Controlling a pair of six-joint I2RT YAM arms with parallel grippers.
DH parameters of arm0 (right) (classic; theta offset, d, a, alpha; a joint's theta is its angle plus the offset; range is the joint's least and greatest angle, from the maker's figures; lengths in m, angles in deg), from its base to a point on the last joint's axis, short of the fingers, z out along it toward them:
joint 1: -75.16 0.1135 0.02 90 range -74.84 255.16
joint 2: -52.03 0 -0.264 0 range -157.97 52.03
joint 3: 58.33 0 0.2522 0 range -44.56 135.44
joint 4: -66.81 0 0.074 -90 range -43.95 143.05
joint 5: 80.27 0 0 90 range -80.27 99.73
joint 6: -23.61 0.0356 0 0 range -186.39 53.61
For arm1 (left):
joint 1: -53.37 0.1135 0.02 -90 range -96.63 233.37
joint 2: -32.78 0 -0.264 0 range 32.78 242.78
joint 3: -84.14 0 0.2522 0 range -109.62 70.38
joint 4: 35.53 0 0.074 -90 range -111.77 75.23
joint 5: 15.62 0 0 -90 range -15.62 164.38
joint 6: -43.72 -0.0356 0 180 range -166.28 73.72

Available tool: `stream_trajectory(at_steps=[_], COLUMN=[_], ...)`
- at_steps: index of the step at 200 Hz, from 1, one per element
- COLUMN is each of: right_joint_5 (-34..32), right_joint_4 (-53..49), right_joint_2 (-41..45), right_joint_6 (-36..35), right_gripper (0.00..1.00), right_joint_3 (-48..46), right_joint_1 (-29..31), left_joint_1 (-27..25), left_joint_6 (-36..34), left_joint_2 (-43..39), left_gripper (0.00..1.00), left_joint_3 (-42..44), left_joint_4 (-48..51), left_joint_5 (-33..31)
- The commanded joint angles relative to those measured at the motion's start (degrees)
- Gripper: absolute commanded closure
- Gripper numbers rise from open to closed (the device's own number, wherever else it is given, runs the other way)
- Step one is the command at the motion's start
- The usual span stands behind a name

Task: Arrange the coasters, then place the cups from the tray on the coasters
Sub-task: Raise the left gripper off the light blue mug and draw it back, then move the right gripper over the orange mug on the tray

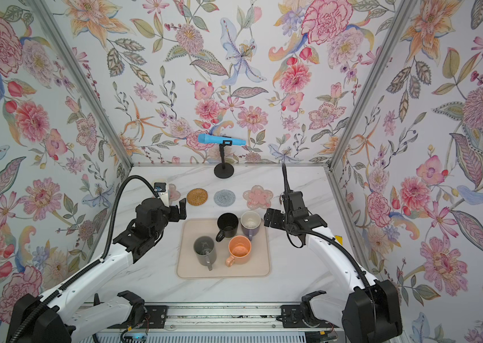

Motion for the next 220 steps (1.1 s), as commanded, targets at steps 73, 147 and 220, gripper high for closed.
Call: stream_trajectory(at_steps=[73,147,220], right_joint_5=[-2.2,-4.6,-6.5], right_joint_4=[-0.7,-4.3,-6.0], right_joint_2=[2.4,4.0,5.7], right_joint_6=[1.2,0.7,0.9], right_gripper=[0.09,0.09,0.09], right_joint_3=[0.7,0.8,-0.2], right_joint_1=[1.0,3.6,5.7], left_joint_1=[0.2,0.4,0.5], left_joint_6=[-0.6,0.3,2.0], left_joint_2=[-3.2,-1.0,9.5], left_gripper=[0.01,0.01,0.01], left_joint_3=[9.2,10.3,6.7], left_joint_4=[-14.4,-23.4,-27.7], left_joint_5=[-3.4,-8.5,-7.1])
